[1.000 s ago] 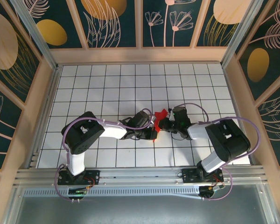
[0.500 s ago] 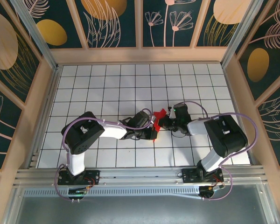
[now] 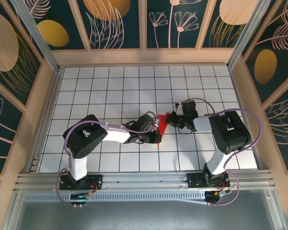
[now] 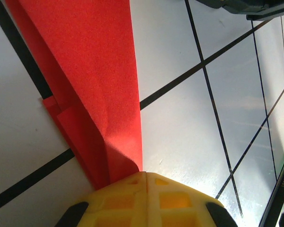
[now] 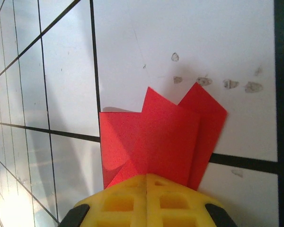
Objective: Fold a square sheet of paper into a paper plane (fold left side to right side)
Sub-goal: Fold the wing for the fifth time at the center of the table.
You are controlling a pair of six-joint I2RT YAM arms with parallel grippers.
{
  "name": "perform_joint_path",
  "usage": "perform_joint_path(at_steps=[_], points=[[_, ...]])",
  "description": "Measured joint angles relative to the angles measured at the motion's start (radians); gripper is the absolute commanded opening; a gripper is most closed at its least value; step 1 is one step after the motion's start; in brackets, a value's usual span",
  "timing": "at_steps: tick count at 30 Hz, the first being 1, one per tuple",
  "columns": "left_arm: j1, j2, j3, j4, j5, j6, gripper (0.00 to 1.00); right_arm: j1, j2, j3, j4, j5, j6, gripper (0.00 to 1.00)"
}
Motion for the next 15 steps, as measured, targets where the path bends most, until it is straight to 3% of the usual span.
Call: perform_joint_path(at_steps=[15], points=[[-0.001, -0.002, -0.007, 0.011, -0.005, 0.000, 0.00, -0.085, 0.107, 0.121, -0.020, -0.080, -0.030, 0.00]])
